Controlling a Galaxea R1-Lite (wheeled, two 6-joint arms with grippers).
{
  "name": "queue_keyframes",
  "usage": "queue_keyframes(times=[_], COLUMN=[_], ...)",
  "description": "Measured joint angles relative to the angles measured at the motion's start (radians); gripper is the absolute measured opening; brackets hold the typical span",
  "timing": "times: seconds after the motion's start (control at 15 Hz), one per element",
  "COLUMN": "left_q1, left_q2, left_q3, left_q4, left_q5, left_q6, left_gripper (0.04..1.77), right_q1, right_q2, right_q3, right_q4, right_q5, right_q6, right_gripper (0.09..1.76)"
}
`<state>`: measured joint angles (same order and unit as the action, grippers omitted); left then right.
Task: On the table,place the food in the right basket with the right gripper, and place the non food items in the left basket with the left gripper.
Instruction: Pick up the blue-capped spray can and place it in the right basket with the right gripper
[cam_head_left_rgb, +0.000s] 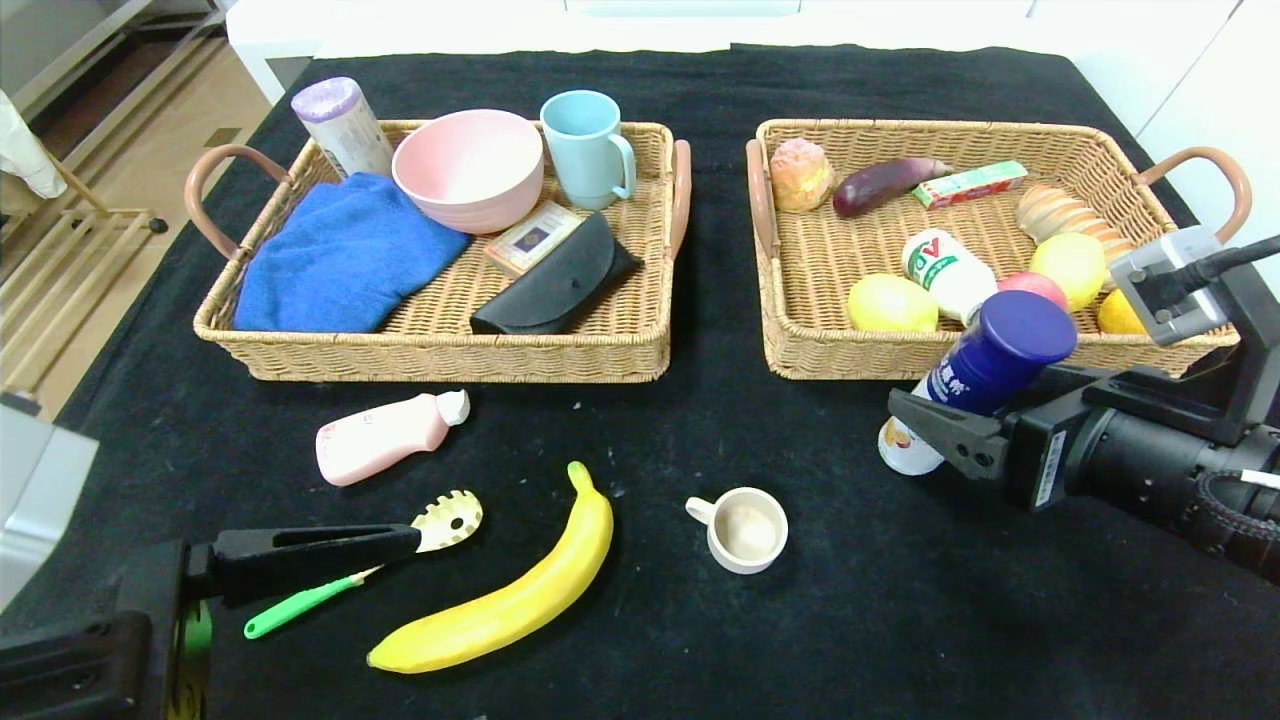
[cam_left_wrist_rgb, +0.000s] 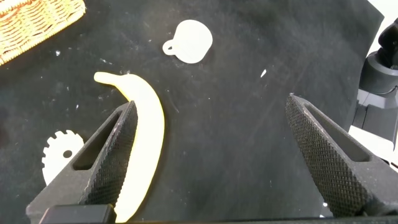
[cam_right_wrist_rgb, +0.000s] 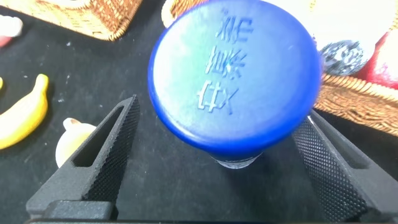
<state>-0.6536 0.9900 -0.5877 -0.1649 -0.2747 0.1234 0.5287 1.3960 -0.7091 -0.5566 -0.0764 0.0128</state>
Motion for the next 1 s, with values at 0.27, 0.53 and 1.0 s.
queue_keyframes(times=[0.27,0.53,1.0], left_q1=[0.0,0.0,0.0], left_q2=[-0.001,-0.002,-0.007], left_q3=[0.0,0.0,0.001], left_q4=[0.0,0.0,0.001], left_q5=[0.0,0.0,0.0], left_q6=[0.001,0.003,0.005], left_gripper=[1.72,1.72,1.72], right_q1=[-0.001,-0.001,-0.002], right_q2=[0.008,0.006,0.0], right_q3=[0.0,0.003,0.008], right_q4=[-0.001,-0.002,-0.001], right_q5=[-0.022,-0.022,-0.02], right_q6=[0.002,0.001,-0.001], right_gripper=[1.29,0.88,0.83])
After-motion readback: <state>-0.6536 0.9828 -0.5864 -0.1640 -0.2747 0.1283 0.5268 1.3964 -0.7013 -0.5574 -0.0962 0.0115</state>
